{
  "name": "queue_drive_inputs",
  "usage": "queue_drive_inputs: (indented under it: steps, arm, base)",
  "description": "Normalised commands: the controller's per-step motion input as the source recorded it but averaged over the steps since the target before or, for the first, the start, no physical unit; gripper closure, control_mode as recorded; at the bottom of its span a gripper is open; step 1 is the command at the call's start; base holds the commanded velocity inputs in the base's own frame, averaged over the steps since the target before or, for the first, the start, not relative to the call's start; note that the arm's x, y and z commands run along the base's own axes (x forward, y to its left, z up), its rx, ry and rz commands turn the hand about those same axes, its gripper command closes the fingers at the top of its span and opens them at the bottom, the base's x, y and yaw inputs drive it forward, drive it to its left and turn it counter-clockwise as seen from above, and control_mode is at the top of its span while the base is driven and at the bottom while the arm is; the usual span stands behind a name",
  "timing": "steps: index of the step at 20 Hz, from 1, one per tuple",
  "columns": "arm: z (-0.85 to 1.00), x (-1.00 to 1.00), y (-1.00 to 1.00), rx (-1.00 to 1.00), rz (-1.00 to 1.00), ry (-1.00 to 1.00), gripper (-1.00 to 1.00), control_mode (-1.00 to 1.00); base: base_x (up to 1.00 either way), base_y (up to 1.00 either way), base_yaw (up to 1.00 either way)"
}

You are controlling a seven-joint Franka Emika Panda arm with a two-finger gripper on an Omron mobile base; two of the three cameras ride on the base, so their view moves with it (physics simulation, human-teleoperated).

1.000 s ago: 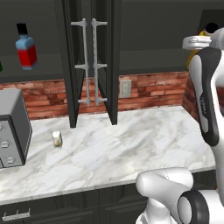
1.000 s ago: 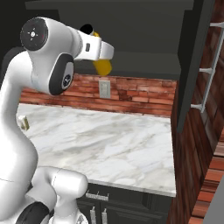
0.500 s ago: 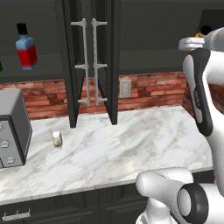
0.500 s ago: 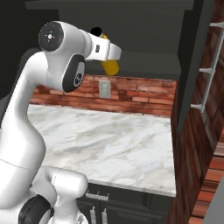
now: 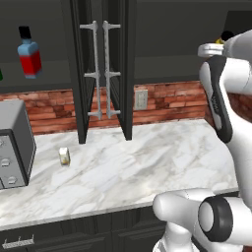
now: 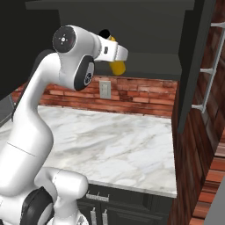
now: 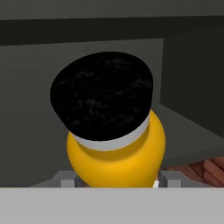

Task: Sort all alcoholic drinks to one cabinet, and non-alcoholic drinks to the other.

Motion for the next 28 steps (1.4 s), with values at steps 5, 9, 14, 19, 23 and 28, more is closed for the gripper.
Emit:
queue_drive_inputs:
  steps: [5, 9, 14, 19, 23, 28]
  arm:
    - [-0.04, 0.34, -0.13, 0.0, -0.02, 0.0, 1.0, -1.0]
    - [-0.05, 0.33, -0.14, 0.0, -0.02, 0.0, 1.0, -1.0]
    - [-0.01, 0.3, -0.15, 0.0, -0.02, 0.0, 1.0, -1.0]
    - [0.0, 0.27, -0.16, 0.0, -0.01, 0.0, 1.0, -1.0]
    - [0.0, 0.23, -0.14, 0.0, -0.01, 0.01, 1.0, -1.0]
    - [0.0, 0.2, -0.15, 0.0, 0.0, 0.01, 1.0, -1.0]
  base:
    - [0.0, 0.0, 0.0]
    - [0.0, 0.0, 0.0]
    - [0.0, 0.0, 0.0]
    - [0.0, 0.0, 0.0]
    - [0.0, 0.0, 0.0]
    - [0.0, 0.0, 0.0]
